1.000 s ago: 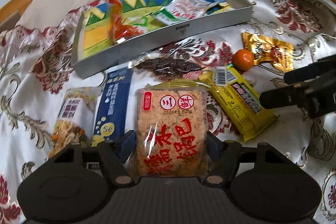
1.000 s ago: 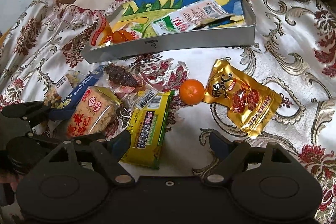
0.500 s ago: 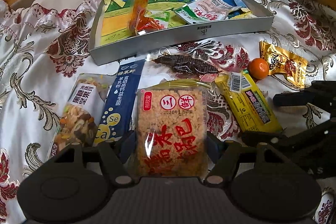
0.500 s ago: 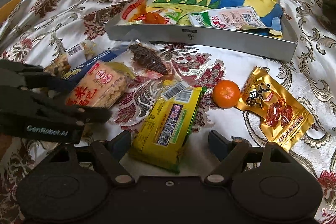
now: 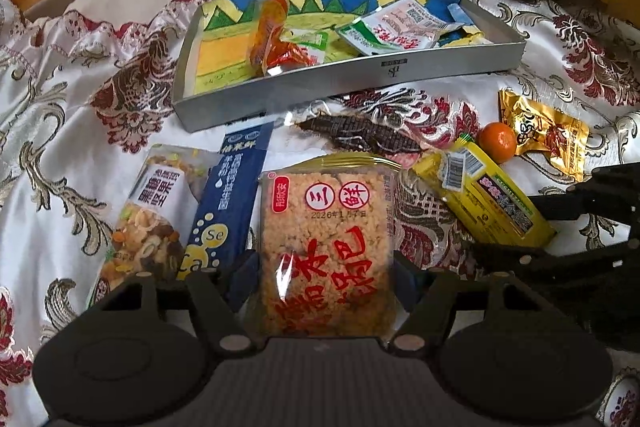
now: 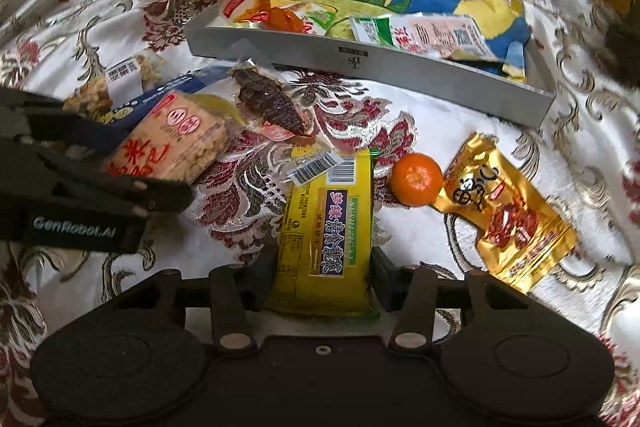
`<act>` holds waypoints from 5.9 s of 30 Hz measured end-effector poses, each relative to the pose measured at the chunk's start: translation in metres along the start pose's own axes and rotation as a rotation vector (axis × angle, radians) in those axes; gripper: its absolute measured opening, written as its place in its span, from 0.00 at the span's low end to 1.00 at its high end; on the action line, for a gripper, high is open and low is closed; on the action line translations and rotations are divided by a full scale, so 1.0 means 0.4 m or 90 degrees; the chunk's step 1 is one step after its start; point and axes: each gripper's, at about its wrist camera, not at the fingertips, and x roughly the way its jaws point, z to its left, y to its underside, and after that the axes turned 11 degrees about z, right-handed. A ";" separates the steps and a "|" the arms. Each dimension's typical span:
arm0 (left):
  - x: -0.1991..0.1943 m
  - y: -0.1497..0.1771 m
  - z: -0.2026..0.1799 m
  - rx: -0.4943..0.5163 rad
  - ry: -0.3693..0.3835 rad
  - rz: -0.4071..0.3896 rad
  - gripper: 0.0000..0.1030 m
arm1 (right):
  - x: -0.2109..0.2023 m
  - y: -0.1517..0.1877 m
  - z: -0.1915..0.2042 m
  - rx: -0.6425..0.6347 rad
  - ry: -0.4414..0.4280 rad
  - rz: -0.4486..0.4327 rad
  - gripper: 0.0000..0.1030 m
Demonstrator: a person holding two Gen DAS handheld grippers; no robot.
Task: Organize snacks
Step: 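Close left tool on rice-cracker bag while right tool grasps yellow snack-bar pack, then lift rice-cracker bag over grey tray with left tool while right tool carries yellow pack there, then open both tools to drop the snacks into the tray and withdraw, then reach left tool to nut bar bag while right tool reaches blue milk-stick packet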
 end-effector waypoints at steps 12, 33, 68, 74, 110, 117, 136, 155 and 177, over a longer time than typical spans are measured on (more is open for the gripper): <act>-0.037 0.008 0.035 -0.100 0.079 0.010 0.70 | -0.057 0.052 0.063 -0.213 0.281 -0.112 0.47; -0.229 -0.148 -0.038 -0.110 0.065 -0.228 0.70 | -0.235 -0.031 -0.123 -0.180 0.333 -0.412 0.47; 0.116 -0.466 -0.128 -0.067 -0.102 -0.104 0.70 | 0.050 -0.270 -0.299 0.001 0.122 -0.241 0.47; 0.142 -0.483 -0.157 -0.026 -0.156 -0.097 0.70 | 0.061 -0.269 -0.307 0.008 0.109 -0.227 0.48; -0.270 -0.278 -0.052 -0.233 -0.104 -0.302 0.99 | -0.256 -0.146 -0.247 0.078 0.081 -0.422 0.96; -0.368 -0.139 -0.057 -0.223 -0.125 -0.354 0.99 | -0.347 -0.041 -0.179 0.073 0.061 -0.457 0.99; -0.431 0.162 -0.098 -0.270 -0.173 -0.370 1.00 | -0.448 0.184 -0.061 0.087 0.089 -0.486 0.99; -0.366 0.200 -0.075 -0.288 -0.261 -0.149 1.00 | -0.368 0.171 0.011 -0.006 0.061 -0.353 0.99; -0.308 0.144 0.011 -0.239 -0.279 0.003 1.00 | -0.303 0.130 0.034 -0.030 0.030 -0.272 0.99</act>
